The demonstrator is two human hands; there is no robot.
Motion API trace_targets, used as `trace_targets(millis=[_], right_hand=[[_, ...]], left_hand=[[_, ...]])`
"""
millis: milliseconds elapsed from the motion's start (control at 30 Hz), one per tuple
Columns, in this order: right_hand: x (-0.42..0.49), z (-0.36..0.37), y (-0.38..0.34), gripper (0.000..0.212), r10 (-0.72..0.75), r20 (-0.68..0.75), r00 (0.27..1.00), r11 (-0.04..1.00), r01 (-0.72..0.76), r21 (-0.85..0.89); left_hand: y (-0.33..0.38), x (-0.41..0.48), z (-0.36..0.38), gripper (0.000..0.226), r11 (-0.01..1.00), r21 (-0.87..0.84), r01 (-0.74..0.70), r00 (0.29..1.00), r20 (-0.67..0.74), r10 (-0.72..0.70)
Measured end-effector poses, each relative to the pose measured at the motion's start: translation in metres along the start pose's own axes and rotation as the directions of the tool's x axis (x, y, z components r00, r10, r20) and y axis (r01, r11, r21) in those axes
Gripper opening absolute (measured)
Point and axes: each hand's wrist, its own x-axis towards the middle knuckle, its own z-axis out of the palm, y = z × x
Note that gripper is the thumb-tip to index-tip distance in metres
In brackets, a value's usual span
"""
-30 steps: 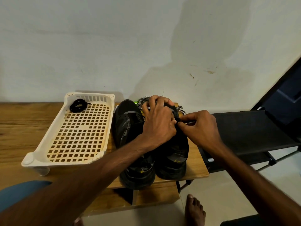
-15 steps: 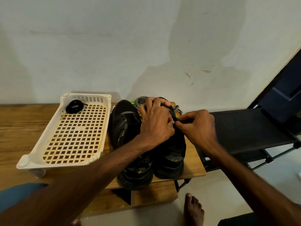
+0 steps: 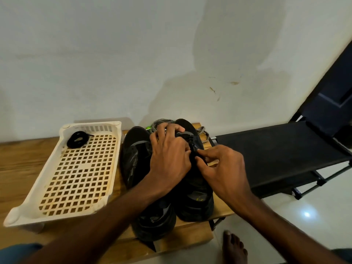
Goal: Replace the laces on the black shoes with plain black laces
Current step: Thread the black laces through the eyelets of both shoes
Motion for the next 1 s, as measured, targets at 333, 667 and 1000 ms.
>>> trace_targets(millis=[333, 667, 1000], right_hand=[[0.007, 0.002, 0.011, 0.021, -0.005, 0.062, 0.998, 0.996, -0.001, 0.093], [0.008, -0.007, 0.019, 0.029, 0.136, 0.099, 0.986, 0.953, -0.157, 0.260], [0.017, -0.011, 0.016, 0.024, 0.196, 0.224, 0.955, 0.887, -0.270, 0.374]], left_hand=[[-0.006, 0.001, 0.006, 0.008, 0.999, -0.004, -0.049, 0.998, -0.048, 0.048], [-0.004, 0.004, 0.003, 0.015, 0.990, -0.139, -0.001, 1.000, -0.004, 0.001], [-0.002, 0.009, 0.004, 0.017, 0.940, -0.250, 0.232, 0.972, 0.080, -0.219]])
